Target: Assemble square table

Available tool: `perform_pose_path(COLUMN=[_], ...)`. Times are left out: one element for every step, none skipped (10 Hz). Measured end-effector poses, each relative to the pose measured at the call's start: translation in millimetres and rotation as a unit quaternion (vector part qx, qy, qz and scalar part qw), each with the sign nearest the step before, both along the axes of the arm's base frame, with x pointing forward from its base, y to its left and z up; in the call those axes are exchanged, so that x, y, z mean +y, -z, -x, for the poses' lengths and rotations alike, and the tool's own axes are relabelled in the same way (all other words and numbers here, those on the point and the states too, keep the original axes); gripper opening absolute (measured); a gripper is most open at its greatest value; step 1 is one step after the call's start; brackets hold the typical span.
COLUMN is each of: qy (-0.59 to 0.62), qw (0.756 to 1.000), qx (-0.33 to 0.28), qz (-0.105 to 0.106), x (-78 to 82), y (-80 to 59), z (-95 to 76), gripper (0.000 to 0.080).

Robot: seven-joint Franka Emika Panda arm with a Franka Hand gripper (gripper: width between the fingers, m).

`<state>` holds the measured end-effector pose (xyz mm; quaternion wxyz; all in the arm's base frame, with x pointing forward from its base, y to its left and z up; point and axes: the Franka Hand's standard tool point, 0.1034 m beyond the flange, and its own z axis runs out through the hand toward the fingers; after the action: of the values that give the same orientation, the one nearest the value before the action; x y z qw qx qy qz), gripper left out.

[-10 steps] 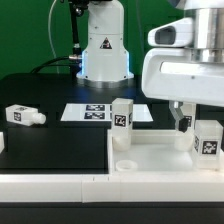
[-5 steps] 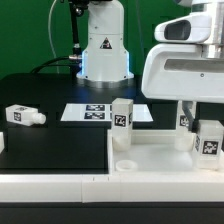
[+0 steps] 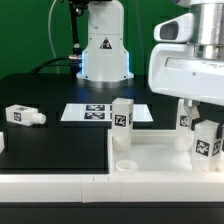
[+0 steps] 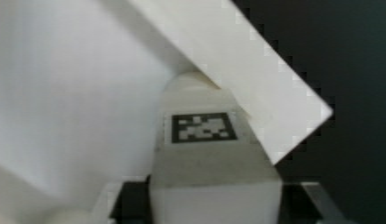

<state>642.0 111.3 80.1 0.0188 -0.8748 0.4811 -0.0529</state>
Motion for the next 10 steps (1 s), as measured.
perform_pose_path(qy=[0.083, 0.196, 0.28, 0.315, 0.335, 0.334, 0.296, 0.232, 0.133, 0.033], qw=[0.996, 0.979, 0.957, 0.946, 0.939, 0.939, 0.952, 0.971, 0.99, 0.999], qx=[0.004, 0.006, 0.003, 0.005, 0.006, 0.006, 0.005, 0.002, -0.003, -0.013], qz=[-0.02, -0.048, -0.071, -0.076, -0.081, -0.081, -0.074, -0.06, -0.043, -0.03], x=[0.9, 3.5, 4.3, 5.3, 4.5, 4.8, 5.1, 8.3, 12.7, 16.6], y=[0.1, 0.1, 0.0, -0.3, -0.3, -0.3, 0.3, 0.6, 0.5, 1.2], z=[0.7, 1.4, 1.6, 1.9, 1.7, 1.7, 2.1, 3.1, 3.2, 3.2], gripper=[0.0285, 0.0285, 0.0286, 0.0287, 0.0287, 0.0288, 0.0288, 0.0503, 0.0503, 0.0618])
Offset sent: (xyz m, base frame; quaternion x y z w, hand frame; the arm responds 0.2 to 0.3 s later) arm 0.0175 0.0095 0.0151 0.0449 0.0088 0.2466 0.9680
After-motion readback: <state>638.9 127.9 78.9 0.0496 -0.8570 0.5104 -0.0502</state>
